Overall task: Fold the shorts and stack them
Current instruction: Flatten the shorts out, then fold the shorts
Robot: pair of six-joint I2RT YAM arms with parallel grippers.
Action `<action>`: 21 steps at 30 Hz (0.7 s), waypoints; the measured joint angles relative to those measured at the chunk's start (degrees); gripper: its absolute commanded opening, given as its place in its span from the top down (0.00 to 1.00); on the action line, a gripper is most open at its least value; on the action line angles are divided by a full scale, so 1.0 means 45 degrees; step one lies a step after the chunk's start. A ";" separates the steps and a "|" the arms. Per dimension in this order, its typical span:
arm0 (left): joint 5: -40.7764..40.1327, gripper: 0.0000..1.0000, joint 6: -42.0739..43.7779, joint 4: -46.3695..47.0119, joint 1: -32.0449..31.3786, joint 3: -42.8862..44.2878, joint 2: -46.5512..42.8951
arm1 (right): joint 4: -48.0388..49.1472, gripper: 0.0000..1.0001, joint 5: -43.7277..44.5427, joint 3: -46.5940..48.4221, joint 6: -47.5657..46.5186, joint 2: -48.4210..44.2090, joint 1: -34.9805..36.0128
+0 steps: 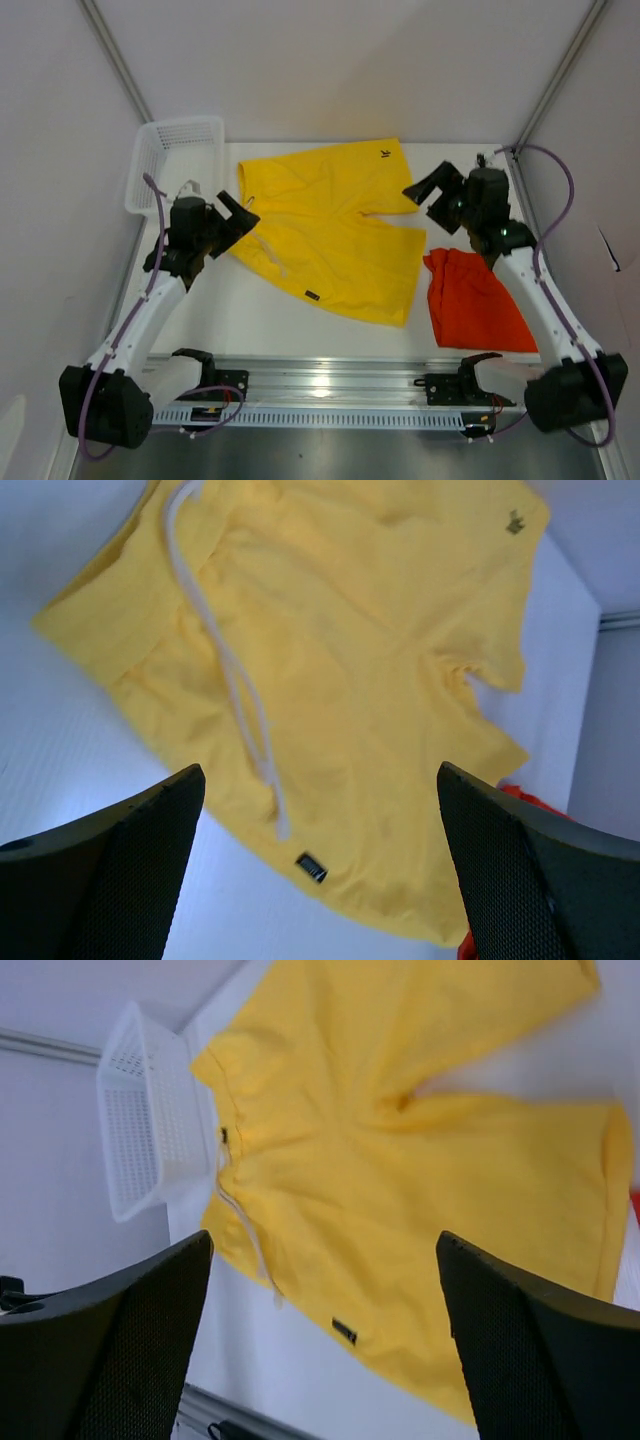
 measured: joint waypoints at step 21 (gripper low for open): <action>-0.0170 0.01 0.0019 -0.1821 0.1792 -0.4323 -0.3308 | -0.5265 0.14 0.9063 -0.7082 1.3221 -0.4843 1.3211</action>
